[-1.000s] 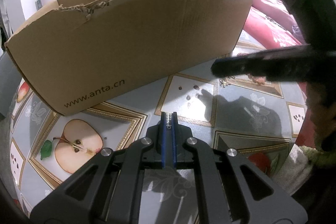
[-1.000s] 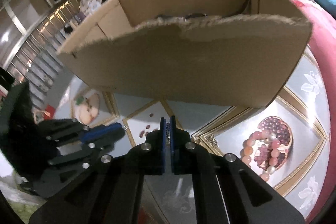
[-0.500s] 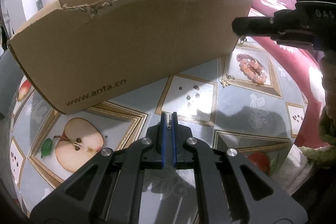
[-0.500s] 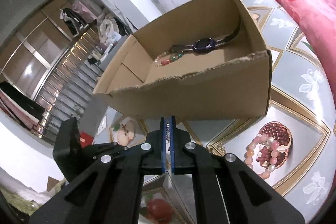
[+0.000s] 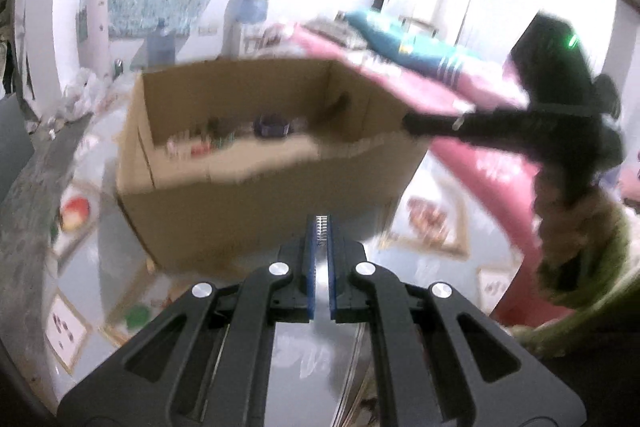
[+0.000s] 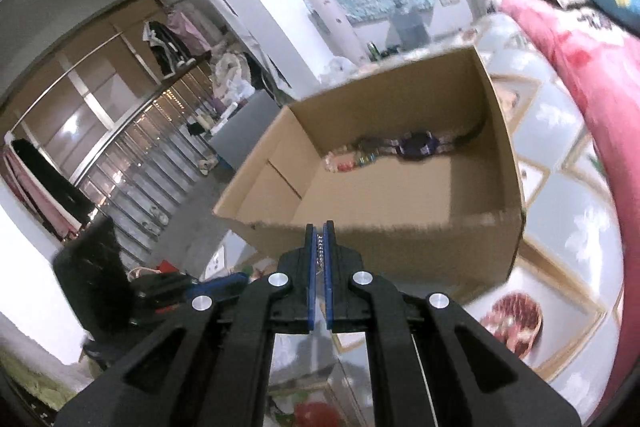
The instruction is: Organize jewelry
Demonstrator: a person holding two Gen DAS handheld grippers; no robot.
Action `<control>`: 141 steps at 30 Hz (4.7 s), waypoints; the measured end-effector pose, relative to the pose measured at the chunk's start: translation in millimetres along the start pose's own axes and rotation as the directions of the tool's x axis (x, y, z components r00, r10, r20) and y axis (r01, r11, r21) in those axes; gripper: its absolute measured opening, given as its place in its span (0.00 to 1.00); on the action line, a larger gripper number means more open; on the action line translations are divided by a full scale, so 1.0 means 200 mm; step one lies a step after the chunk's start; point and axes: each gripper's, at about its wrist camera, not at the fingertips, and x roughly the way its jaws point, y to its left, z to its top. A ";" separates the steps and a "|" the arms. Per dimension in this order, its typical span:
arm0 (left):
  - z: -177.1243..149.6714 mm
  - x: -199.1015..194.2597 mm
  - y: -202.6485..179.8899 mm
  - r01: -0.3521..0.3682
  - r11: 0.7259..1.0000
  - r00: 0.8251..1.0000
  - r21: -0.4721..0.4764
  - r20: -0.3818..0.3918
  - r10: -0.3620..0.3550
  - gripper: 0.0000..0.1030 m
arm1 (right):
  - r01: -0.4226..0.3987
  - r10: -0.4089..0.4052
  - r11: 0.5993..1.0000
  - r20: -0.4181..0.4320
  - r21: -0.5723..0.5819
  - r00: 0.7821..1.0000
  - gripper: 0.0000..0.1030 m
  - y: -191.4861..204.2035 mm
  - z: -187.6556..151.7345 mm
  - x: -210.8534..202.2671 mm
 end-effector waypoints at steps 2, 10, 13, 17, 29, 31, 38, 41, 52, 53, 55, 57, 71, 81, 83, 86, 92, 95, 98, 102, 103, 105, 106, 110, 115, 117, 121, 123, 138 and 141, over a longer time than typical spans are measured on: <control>0.08 -0.02 0.00 0.013 1.000 0.999 0.002 0.039 -0.013 0.04 | 0.002 -0.001 1.000 0.016 -0.024 1.000 0.03 0.02 0.05 0.01; 0.34 0.18 0.12 -0.086 0.996 0.996 -0.004 0.006 0.086 0.04 | 0.026 -0.028 0.999 -0.039 -0.048 0.999 0.03 -0.03 0.24 0.19; 0.38 0.30 0.21 -0.106 0.993 0.993 -0.043 -0.060 0.103 0.04 | 0.053 -0.057 0.998 -0.090 -0.046 0.994 0.04 -0.06 0.28 0.29; 0.39 0.41 0.29 -0.128 0.989 0.986 -0.067 -0.113 0.120 0.04 | 0.083 -0.086 0.996 -0.140 -0.032 0.986 0.04 -0.12 0.31 0.40; 0.41 0.47 0.39 -0.123 0.983 0.985 -0.133 -0.138 0.104 0.18 | 0.087 -0.085 0.996 -0.127 0.012 0.988 0.20 -0.21 0.36 0.39; 0.42 0.44 0.41 -0.121 0.982 0.987 -0.148 -0.122 0.103 0.18 | 0.089 -0.088 0.996 -0.107 0.009 0.990 0.21 -0.22 0.38 0.37; 0.44 0.29 0.45 -0.119 0.980 0.993 -0.162 -0.027 0.116 0.19 | 0.104 -0.104 0.994 0.010 0.012 0.994 0.21 -0.27 0.43 0.15; 0.43 0.19 0.47 -0.091 0.979 0.995 -0.184 0.030 0.098 0.21 | 0.139 -0.140 0.990 0.061 0.017 0.988 0.25 -0.31 0.41 0.02; 0.31 -0.07 0.49 -0.002 0.979 0.988 -0.206 0.153 0.034 0.33 | 0.178 -0.178 0.984 0.112 0.015 0.978 0.28 -0.35 0.32 -0.22; 0.30 -0.08 0.49 0.016 0.978 0.987 -0.210 0.160 0.018 0.36 | 0.174 -0.174 0.985 0.112 0.010 0.978 0.28 -0.34 0.30 -0.23; 0.28 -0.12 0.47 0.044 0.976 0.986 -0.214 0.169 -0.007 0.39 | 0.175 -0.173 0.985 0.110 -0.004 0.979 0.28 -0.33 0.29 -0.24; 0.27 -0.15 0.46 0.051 0.977 0.985 -0.206 0.170 -0.016 0.41 | 0.185 -0.182 0.983 0.109 -0.014 0.977 0.28 -0.30 0.27 -0.26; 0.08 -0.18 0.09 0.057 0.995 0.996 -0.080 0.068 -0.052 0.61 | 0.193 -0.193 0.981 0.076 0.000 0.978 0.35 -0.20 0.07 -0.43; -0.17 0.17 -0.13 -0.095 0.995 0.979 0.010 -0.183 0.096 0.67 | 0.212 -0.210 0.975 -0.031 0.063 0.977 0.36 -0.23 -0.22 -0.42; -0.21 0.23 -0.15 -0.119 0.993 0.968 0.018 -0.221 0.120 0.67 | 0.208 -0.205 0.975 -0.053 0.073 0.977 0.35 -0.23 -0.26 -0.39; -0.25 0.29 -0.17 -0.155 0.987 0.951 0.034 -0.264 0.159 0.68 | 0.209 -0.201 0.976 -0.103 0.068 0.974 0.35 -0.22 -0.33 -0.30; -0.30 0.33 -0.15 -0.207 0.978 0.933 0.028 -0.296 0.206 0.68 | 0.260 -0.256 0.965 -0.163 0.008 0.953 0.34 -0.19 -0.38 -0.13; -0.31 0.35 -0.13 -0.234 0.972 0.923 0.033 -0.305 0.233 0.68 | 0.289 -0.292 0.956 -0.175 -0.043 0.940 0.29 -0.17 -0.38 -0.06; -0.32 0.36 -0.12 -0.251 0.967 0.915 0.031 -0.318 0.248 0.68 | 0.242 -0.249 0.969 -0.189 -0.060 0.950 0.25 -0.15 -0.38 0.02; -0.33 0.38 -0.10 -0.264 0.964 0.906 0.016 -0.338 0.254 0.68 | 0.229 -0.245 0.969 -0.207 -0.098 0.947 0.23 -0.12 -0.39 0.12; -0.34 0.37 -0.09 -0.265 0.964 0.906 0.012 -0.339 0.253 0.68 | 0.229 -0.245 0.968 -0.210 -0.100 0.946 0.22 -0.12 -0.39 0.14; -0.34 0.37 -0.08 -0.264 0.964 0.907 0.017 -0.335 0.254 0.69 | 0.232 -0.248 0.968 -0.219 -0.098 0.944 0.21 -0.14 -0.38 0.17; -0.34 0.37 -0.08 -0.265 0.964 0.907 0.020 -0.335 0.256 0.70 | 0.234 -0.251 0.967 -0.225 -0.098 0.941 0.20 -0.14 -0.38 0.19; -0.34 0.38 -0.09 -0.263 0.964 0.907 0.042 -0.331 0.262 0.73 | 0.248 -0.264 0.964 -0.251 -0.093 0.931 0.19 -0.17 -0.38 0.24; -0.34 0.37 -0.09 -0.253 0.966 0.910 0.045 -0.328 0.254 0.73 | 0.223 -0.240 0.971 -0.269 -0.090 0.933 0.18 -0.16 -0.40 0.30; -0.34 0.40 -0.10 -0.252 0.967 0.910 0.047 -0.328 0.253 0.73 | 0.203 -0.219 0.975 -0.277 -0.086 0.936 0.18 -0.14 -0.41 0.31; -0.35 0.39 -0.10 -0.248 0.967 0.911 0.049 -0.328 0.250 0.73 | 0.156 -0.170 0.985 -0.295 -0.071 0.940 0.18 -0.11 -0.42 0.35; -0.35 0.38 -0.09 -0.249 0.967 0.911 0.049 -0.328 0.251 0.74 | 0.119 -0.126 0.992 -0.309 -0.043 0.943 0.18 -0.10 -0.43 0.37; -0.36 0.37 -0.09 -0.243 0.969 0.912 0.053 -0.327 0.247 0.77 | 0.172 -0.169 0.985 -0.269 -0.013 0.948 0.18 -0.16 -0.43 0.22; -0.36 0.37 -0.09 -0.243 0.969 0.912 0.054 -0.326 0.247 0.78 | 0.259 -0.264 0.964 -0.240 -0.051 0.934 0.18 -0.20 -0.40 0.19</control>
